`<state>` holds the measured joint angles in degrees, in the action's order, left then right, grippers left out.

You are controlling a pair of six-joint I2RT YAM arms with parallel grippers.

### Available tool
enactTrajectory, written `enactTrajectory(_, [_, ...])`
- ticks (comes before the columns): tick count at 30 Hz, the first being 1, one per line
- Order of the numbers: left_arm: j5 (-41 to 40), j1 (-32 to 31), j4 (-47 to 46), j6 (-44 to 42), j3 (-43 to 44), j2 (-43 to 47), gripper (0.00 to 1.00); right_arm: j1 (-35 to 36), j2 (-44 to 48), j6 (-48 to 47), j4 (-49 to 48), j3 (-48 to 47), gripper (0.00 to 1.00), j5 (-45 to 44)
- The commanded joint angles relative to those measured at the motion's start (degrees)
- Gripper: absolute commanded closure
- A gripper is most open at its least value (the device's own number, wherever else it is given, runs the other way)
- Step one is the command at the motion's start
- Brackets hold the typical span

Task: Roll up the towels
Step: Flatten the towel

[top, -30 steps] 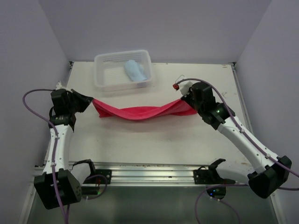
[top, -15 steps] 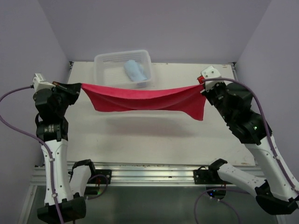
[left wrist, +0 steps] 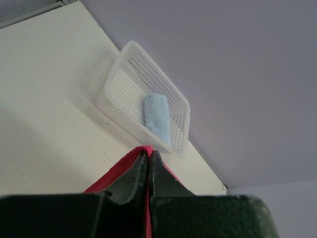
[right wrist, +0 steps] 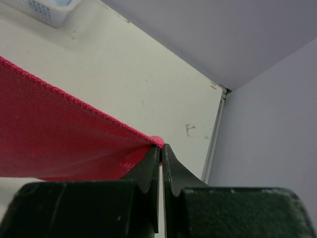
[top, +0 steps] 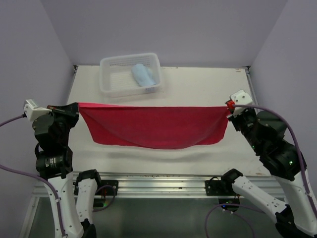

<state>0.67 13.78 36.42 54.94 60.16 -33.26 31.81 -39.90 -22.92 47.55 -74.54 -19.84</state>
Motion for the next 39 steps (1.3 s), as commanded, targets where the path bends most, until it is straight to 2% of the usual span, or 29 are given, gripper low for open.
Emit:
enactTrajectory(1, [-3.1,0.1,0.4,0.6,-3.6,-0.3,1.0,-0.2,-2.8,0.5,1.4,4.0,1.0,-4.9])
enactTrajectory(5, [-3.2,0.0,-4.7,0.8,-9.3,-1.1,1.0,-0.3,-8.2,1.6,-6.1,11.1,1.0,-7.2])
enactTrajectory(8, [-3.0,0.0,-10.5,0.5,-14.9,-4.0,1.0,-1.7,-13.8,2.1,-14.5,14.6,1.0,-5.8])
enactTrajectory(13, [-1.8,0.0,-25.1,0.6,-22.3,-13.4,1.0,-11.0,-24.1,4.3,-25.2,15.2,1.0,2.6])
enactTrajectory(15, [-0.9,0.0,-29.2,1.0,-22.9,-17.3,1.0,-11.8,-29.7,3.4,-28.4,14.2,1.0,2.8])
enactTrajectory(19, [3.0,0.0,-36.4,1.0,-19.5,-31.3,1.0,-12.0,-39.8,0.2,-29.4,9.5,1.0,2.5])
enactTrajectory(24, [4.4,0.0,-40.6,-0.7,-16.3,-39.5,1.0,-12.4,-47.0,-3.6,-32.6,7.4,1.0,0.9])
enactTrajectory(32, [6.5,-0.6,-42.7,-0.4,-18.5,-40.9,1.0,-13.9,-47.9,-9.7,-32.9,9.3,1.0,-1.9])
enactTrajectory(39, [7.1,-0.7,-41.7,0.2,-24.2,-35.5,1.0,-14.5,-43.4,-10.9,-34.1,14.1,1.0,-1.9])
